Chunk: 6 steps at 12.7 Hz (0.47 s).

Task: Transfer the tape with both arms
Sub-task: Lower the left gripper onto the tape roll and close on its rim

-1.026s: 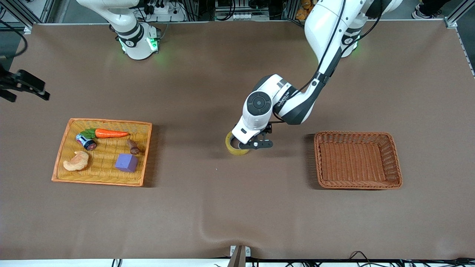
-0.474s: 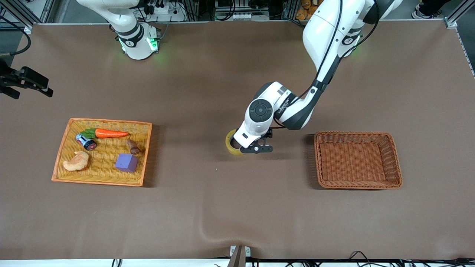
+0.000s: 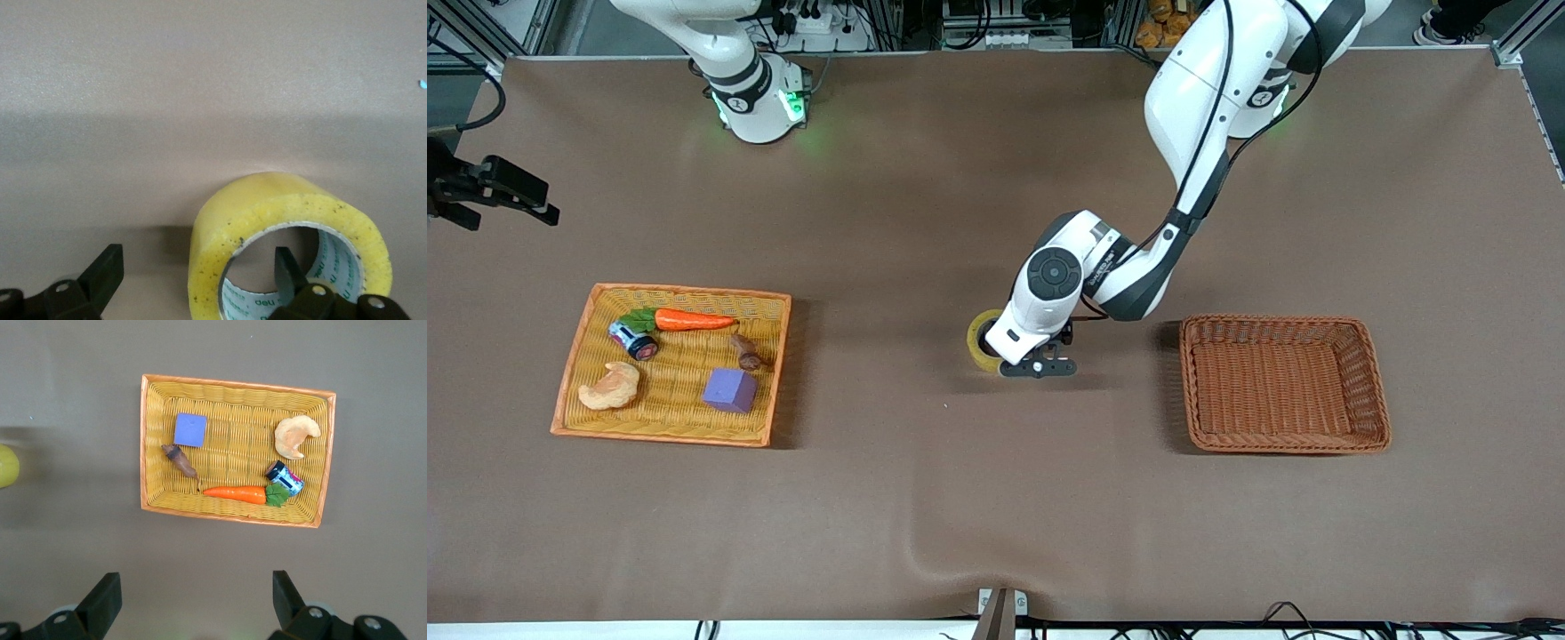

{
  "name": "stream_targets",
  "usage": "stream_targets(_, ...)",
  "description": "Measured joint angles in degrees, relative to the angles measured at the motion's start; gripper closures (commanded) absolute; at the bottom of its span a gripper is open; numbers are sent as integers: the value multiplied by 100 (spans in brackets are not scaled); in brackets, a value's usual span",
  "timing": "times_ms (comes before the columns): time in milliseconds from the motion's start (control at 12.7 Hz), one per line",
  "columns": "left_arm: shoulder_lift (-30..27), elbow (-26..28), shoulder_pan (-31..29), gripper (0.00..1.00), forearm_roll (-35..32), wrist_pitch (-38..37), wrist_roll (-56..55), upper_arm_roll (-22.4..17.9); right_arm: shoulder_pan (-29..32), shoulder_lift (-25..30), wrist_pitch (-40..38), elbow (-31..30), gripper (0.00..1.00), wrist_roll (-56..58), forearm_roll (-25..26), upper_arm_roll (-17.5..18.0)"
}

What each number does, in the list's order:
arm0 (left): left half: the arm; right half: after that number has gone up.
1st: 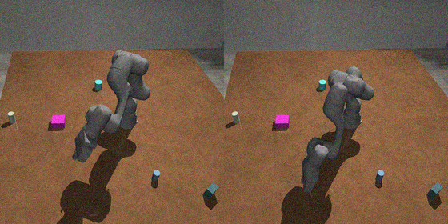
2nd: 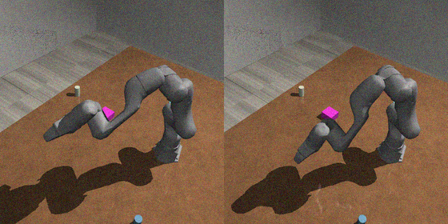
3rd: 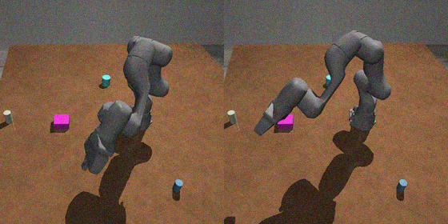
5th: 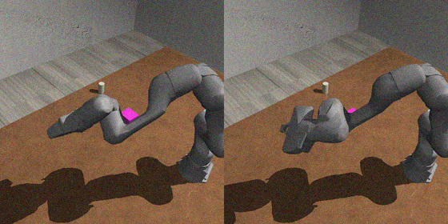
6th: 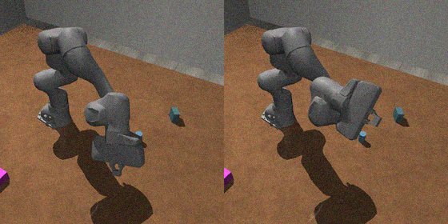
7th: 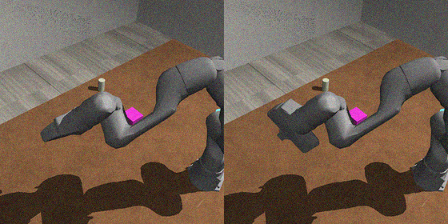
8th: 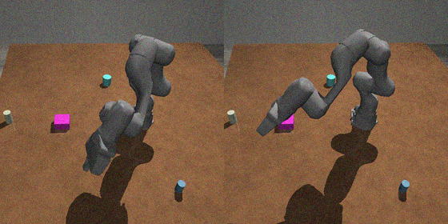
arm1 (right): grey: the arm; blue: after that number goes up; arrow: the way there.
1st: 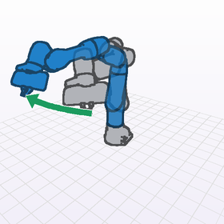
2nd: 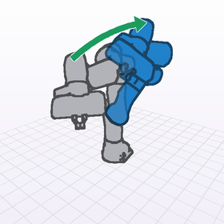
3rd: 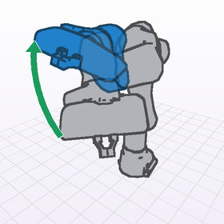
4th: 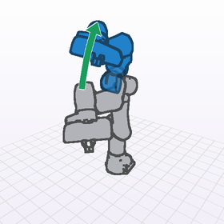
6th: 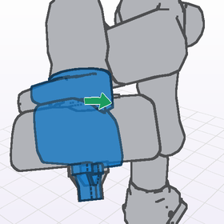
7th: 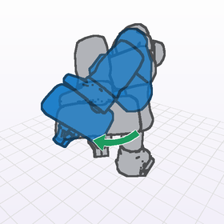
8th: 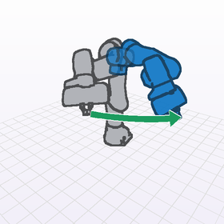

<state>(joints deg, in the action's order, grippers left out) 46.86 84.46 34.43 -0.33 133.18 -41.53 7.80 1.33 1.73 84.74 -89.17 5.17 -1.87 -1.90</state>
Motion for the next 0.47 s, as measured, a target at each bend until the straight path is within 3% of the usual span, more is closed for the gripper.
stream_targets(79,0,-5,-3,85,0,0,9,-6,0,0,-12,0,0,-1,0,0)
stream_targets(158,0,-7,-4,100,0,0,34,-11,0,0,-15,0,0,-1,0,1)
stream_targets(474,16,-7,-13,100,-2,-1,97,-30,0,0,-37,0,0,-3,0,9)
